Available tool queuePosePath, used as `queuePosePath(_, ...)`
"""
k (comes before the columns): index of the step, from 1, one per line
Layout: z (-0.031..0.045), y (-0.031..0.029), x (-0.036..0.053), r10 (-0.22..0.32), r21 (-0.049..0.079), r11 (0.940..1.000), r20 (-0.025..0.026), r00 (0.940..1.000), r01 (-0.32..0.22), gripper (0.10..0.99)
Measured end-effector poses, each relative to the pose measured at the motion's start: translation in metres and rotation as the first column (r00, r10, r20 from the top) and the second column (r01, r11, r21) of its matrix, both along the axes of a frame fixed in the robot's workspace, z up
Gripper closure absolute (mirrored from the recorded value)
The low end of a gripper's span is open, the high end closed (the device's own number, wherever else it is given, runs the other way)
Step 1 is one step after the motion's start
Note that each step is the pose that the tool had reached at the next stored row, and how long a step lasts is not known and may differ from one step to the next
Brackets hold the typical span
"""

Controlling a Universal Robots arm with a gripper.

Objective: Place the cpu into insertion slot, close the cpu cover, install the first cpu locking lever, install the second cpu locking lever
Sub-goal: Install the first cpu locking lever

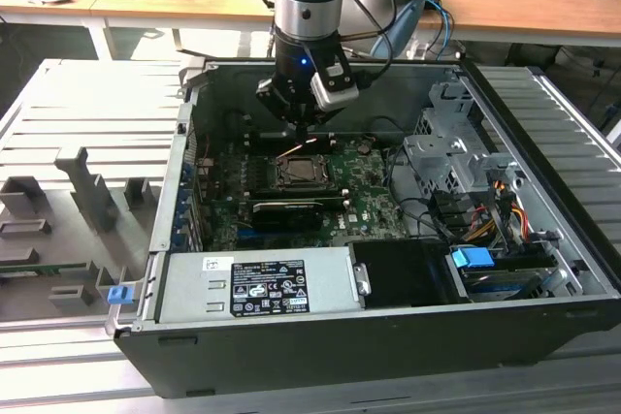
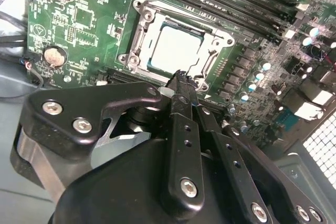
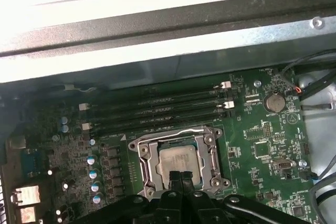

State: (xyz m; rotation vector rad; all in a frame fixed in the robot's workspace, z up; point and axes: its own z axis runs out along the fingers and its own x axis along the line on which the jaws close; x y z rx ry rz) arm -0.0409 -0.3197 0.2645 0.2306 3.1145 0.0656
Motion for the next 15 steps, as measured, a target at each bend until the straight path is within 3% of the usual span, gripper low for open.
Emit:
queuePosePath(9,-0.0001,0.0,0.0,0.062,0.0,0.9981,0.0004,0.9981,-0.062,0.98)
queuePosePath(13,-0.0017,0.0,-0.0001,0.151,-0.001,0.9885,0.0109,0.9884,-0.151,0.98)
queuePosePath(15,-0.0028,0.0,-0.0001,0.157,-0.001,0.9876,0.0118,0.9876,-0.157,0.98)
